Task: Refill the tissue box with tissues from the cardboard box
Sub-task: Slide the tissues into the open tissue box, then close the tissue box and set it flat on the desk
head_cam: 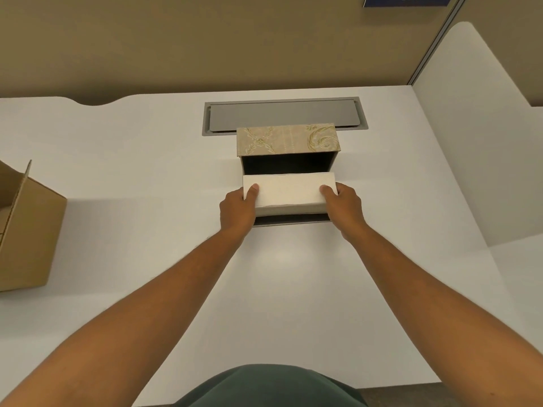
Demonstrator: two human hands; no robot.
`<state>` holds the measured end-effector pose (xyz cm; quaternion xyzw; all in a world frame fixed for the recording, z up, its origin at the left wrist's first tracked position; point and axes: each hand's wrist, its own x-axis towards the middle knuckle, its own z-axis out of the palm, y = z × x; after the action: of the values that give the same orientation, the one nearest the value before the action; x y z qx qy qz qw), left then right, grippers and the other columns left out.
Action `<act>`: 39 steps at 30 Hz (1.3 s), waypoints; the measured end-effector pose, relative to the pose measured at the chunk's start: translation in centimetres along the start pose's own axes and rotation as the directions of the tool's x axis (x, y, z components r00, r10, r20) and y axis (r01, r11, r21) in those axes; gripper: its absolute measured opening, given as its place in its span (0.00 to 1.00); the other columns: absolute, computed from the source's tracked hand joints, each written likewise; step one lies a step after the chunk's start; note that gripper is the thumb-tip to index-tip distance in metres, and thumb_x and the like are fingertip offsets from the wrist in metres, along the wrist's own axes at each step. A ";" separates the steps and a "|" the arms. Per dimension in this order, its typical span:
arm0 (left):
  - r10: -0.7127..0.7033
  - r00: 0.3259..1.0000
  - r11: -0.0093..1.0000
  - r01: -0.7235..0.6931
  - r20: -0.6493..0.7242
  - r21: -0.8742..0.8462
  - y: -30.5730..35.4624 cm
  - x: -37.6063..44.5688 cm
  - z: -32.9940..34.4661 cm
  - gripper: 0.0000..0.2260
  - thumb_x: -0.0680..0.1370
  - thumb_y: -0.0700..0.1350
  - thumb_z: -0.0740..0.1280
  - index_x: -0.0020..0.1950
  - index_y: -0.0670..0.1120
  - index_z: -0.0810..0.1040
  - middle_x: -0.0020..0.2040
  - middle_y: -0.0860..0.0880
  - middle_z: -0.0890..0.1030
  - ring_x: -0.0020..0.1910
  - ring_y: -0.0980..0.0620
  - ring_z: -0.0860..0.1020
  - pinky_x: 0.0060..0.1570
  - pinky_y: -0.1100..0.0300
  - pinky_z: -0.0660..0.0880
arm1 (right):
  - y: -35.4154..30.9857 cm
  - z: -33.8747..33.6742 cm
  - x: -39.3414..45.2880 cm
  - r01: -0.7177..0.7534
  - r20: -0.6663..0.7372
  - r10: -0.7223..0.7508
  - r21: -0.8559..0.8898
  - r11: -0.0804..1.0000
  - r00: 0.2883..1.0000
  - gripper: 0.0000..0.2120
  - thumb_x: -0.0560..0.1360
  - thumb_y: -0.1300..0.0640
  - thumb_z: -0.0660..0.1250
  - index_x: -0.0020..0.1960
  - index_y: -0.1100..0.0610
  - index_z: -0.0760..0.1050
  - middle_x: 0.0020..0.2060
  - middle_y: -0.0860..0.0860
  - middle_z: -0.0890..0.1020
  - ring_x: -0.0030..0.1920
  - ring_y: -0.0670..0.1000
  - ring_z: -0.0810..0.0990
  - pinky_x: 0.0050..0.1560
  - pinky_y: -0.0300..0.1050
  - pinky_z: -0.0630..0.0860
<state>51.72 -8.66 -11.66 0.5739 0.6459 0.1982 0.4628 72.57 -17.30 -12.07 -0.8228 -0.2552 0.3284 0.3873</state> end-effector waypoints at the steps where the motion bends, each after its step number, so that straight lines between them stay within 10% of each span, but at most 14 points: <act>1: 0.001 1.000 1.000 -0.001 -0.005 0.008 0.1 -0.1 0.2 0.26 0.87 0.60 0.60 0.70 0.40 0.80 0.65 0.42 0.83 0.63 0.41 0.80 0.64 0.48 0.77 | -0.1 0.1 0.0 0.005 -0.006 -0.005 -0.021 1.000 1.000 0.23 0.85 0.47 0.60 0.74 0.58 0.76 0.67 0.56 0.81 0.57 0.52 0.76 0.54 0.46 0.72; 15: 0.000 1.000 0.998 -0.001 0.018 0.061 0.1 0.0 -0.4 0.27 0.87 0.61 0.59 0.70 0.40 0.80 0.68 0.40 0.83 0.66 0.40 0.80 0.66 0.46 0.77 | -0.3 -0.4 -0.2 -0.001 0.033 0.004 -0.094 0.996 0.999 0.24 0.88 0.47 0.53 0.75 0.60 0.73 0.69 0.58 0.79 0.58 0.53 0.74 0.58 0.47 0.71; 19: 0.098 0.995 0.972 -0.097 0.003 0.216 -0.4 -0.9 -1.2 0.33 0.86 0.63 0.58 0.85 0.44 0.63 0.85 0.41 0.65 0.84 0.39 0.64 0.80 0.42 0.64 | -0.4 -1.0 -0.6 -0.032 -0.024 0.031 -0.024 0.999 0.999 0.27 0.87 0.43 0.55 0.79 0.58 0.69 0.76 0.57 0.73 0.71 0.58 0.74 0.73 0.56 0.74; 22: 0.653 0.757 0.589 -0.523 0.019 0.616 -1.1 -2.3 -1.2 0.28 0.86 0.58 0.63 0.82 0.45 0.69 0.83 0.39 0.67 0.83 0.37 0.64 0.80 0.37 0.64 | -1.3 -1.6 -1.0 0.132 -0.243 -0.123 0.022 0.991 0.962 0.25 0.87 0.50 0.60 0.82 0.57 0.65 0.80 0.55 0.66 0.78 0.57 0.69 0.79 0.56 0.69; 25: 0.801 0.520 0.234 -0.729 0.298 0.643 -1.1 -2.8 0.2 0.24 0.83 0.54 0.69 0.77 0.45 0.76 0.80 0.39 0.73 0.79 0.35 0.69 0.78 0.33 0.65 | -3.3 -1.8 -0.8 0.386 -0.312 -0.399 -0.106 0.916 0.862 0.21 0.84 0.60 0.64 0.77 0.58 0.69 0.78 0.56 0.69 0.77 0.56 0.70 0.77 0.53 0.71; 30: 0.708 0.521 0.120 -0.754 0.477 0.645 -0.1 -2.5 2.1 0.27 0.83 0.48 0.71 0.82 0.49 0.69 0.84 0.40 0.68 0.80 0.34 0.68 0.77 0.36 0.67 | -8.7 -1.4 1.3 0.617 0.088 -0.637 -0.381 0.688 0.765 0.26 0.82 0.56 0.68 0.78 0.57 0.68 0.81 0.55 0.65 0.81 0.57 0.63 0.79 0.52 0.69; 39: 0.657 0.547 0.125 -0.758 0.519 0.641 -0.4 -1.6 2.1 0.33 0.80 0.49 0.75 0.84 0.50 0.67 0.84 0.43 0.68 0.79 0.35 0.69 0.77 0.38 0.66 | -12.0 0.6 4.5 0.636 0.483 -0.420 -0.655 0.408 0.768 0.40 0.80 0.43 0.70 0.85 0.49 0.55 0.85 0.55 0.59 0.85 0.62 0.54 0.84 0.66 0.49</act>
<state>53.08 -10.80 -12.42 0.9595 0.2784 0.0369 0.0222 73.09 -7.16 -4.27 -0.7328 -0.6657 0.1370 0.0315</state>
